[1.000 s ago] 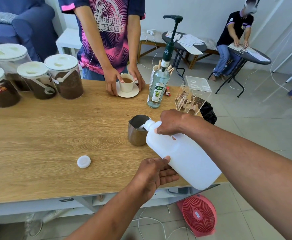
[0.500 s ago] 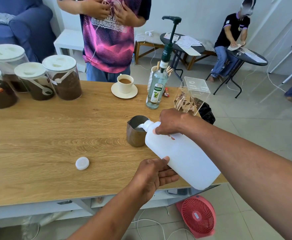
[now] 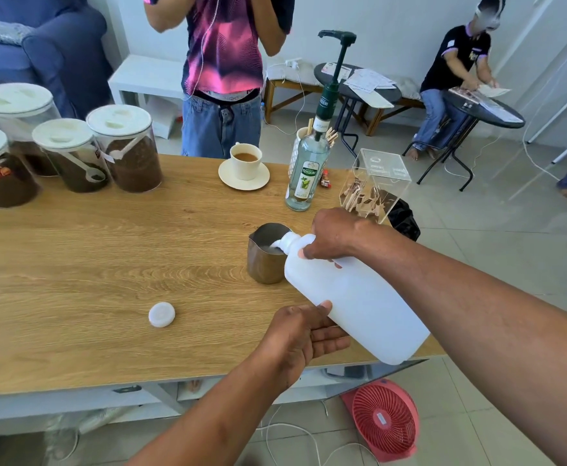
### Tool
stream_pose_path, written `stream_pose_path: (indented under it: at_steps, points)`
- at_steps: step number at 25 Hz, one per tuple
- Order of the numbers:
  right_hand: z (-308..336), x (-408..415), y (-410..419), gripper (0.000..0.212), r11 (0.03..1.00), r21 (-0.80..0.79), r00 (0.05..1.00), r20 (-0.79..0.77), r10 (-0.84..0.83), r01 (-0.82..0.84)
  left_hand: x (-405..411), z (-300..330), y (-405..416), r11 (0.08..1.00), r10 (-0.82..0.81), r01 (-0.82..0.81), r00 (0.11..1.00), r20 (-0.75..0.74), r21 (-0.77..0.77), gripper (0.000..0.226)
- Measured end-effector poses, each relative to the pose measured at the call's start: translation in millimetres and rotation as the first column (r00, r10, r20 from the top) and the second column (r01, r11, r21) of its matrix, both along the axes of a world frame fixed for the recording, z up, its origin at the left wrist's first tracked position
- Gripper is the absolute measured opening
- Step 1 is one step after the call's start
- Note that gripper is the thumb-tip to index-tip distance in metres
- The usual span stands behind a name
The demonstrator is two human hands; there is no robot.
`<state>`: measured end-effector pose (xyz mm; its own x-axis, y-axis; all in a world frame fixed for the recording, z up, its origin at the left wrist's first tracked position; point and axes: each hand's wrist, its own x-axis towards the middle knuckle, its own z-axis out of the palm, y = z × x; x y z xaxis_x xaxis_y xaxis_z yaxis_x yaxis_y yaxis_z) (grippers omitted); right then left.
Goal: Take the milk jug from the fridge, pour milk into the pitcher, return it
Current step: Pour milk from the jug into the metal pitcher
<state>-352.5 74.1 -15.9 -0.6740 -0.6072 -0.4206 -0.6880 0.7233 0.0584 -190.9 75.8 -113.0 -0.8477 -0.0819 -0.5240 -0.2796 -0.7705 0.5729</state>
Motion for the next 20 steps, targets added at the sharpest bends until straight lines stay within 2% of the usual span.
stream_pose_path:
  at_steps: [3, 20]
  points:
    - [-0.3, -2.7, -0.5, 0.048, 1.000, -0.001, 1.000, -0.014, 0.009, -0.009, -1.6, 0.4, 0.8, 1.000, 0.005, -0.005, 1.000, -0.001, 0.009, 0.030]
    - [-0.8, -3.6, -3.3, 0.044, 0.999, -0.013, 0.999, -0.029, 0.037, -0.037, 0.2, 2.8, 2.4, 1.000, 0.012, -0.012, 1.000, -0.019, 0.017, 0.032]
